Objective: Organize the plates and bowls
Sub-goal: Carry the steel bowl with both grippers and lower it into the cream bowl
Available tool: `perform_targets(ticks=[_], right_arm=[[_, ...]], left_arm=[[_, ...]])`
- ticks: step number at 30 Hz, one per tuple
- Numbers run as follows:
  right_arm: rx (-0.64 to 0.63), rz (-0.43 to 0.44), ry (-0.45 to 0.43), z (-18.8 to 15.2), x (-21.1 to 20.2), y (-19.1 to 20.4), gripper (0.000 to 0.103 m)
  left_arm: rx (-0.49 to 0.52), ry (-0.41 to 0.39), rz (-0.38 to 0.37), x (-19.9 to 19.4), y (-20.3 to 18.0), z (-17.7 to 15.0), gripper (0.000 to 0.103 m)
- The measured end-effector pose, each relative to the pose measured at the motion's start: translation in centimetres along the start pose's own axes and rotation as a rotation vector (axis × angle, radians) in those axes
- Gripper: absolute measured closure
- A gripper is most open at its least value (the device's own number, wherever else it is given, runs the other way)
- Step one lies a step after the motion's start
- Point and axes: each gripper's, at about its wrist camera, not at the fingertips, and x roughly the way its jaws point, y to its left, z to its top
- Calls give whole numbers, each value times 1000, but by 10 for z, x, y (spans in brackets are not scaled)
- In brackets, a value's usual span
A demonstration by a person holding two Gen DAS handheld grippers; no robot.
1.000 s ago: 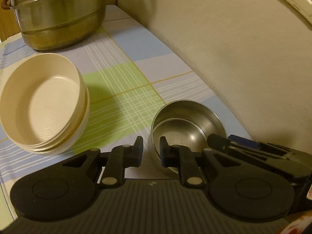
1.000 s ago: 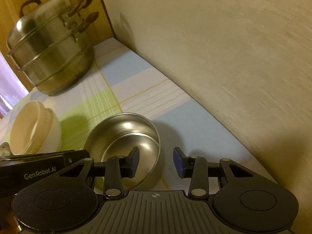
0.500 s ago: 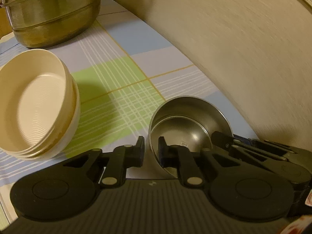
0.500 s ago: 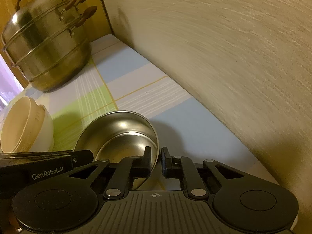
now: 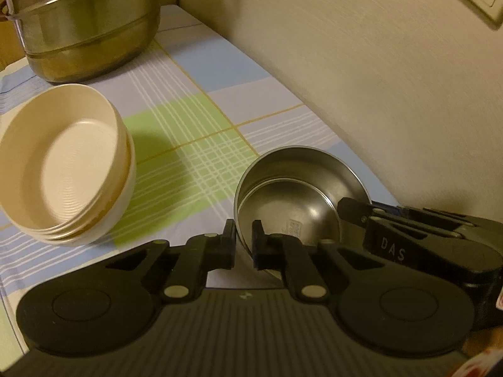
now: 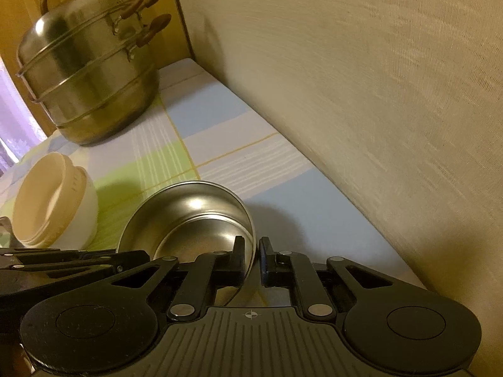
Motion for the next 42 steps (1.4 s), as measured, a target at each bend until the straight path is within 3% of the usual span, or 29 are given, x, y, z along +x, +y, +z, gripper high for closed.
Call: perform_targets(ticks=[11, 25, 42], right_arm=[[-43, 53, 13, 5, -34, 16, 94], [-149, 173, 0, 14, -71, 66, 94], [-237, 281, -13, 41, -58, 132, 94]], left_arm=[[-47, -42, -1, -44, 4, -13, 95], [-143, -110, 82, -107, 26, -26, 94], [-250, -174, 168, -139, 80, -16, 94]])
